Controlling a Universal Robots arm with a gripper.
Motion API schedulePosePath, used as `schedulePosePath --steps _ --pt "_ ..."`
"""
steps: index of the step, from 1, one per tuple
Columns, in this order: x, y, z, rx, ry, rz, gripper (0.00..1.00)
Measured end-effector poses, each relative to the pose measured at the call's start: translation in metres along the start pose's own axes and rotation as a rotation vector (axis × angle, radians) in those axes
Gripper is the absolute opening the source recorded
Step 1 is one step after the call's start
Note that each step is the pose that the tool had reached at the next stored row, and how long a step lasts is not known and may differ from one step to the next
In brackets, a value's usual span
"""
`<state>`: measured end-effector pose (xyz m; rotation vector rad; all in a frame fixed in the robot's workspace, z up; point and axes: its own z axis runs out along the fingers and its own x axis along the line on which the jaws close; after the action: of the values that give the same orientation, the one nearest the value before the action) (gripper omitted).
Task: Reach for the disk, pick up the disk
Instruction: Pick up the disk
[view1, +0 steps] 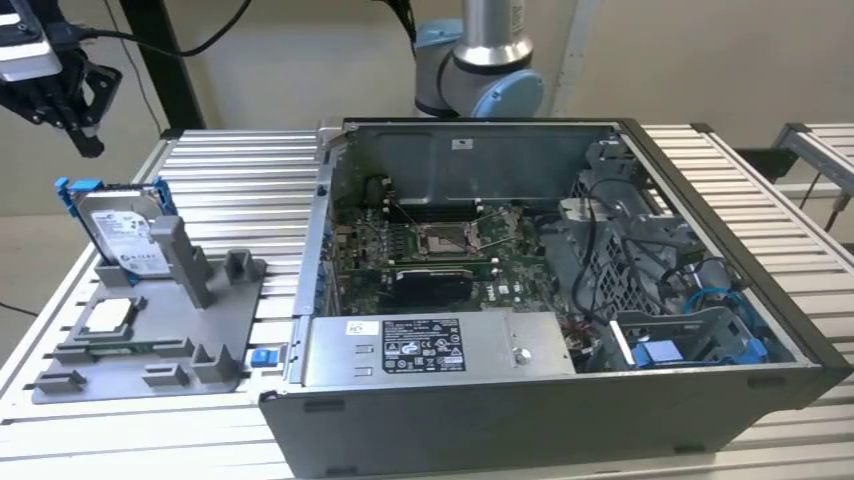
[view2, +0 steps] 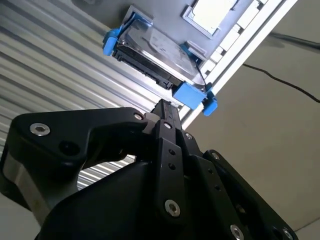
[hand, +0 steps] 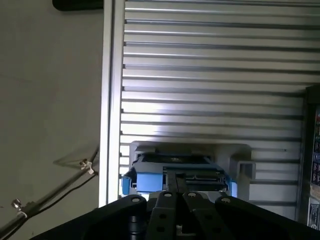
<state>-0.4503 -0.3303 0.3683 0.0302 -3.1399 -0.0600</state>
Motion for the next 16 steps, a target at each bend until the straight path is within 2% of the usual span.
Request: schedulePosePath --steps 8,16 --pt "0.0062 -0.0282 -0.0005 -0.0001 -0.0001 0.000 0.00" --pt "0.0125 -0.0289 0.0001 0.0000 0.0000 0.000 0.00"
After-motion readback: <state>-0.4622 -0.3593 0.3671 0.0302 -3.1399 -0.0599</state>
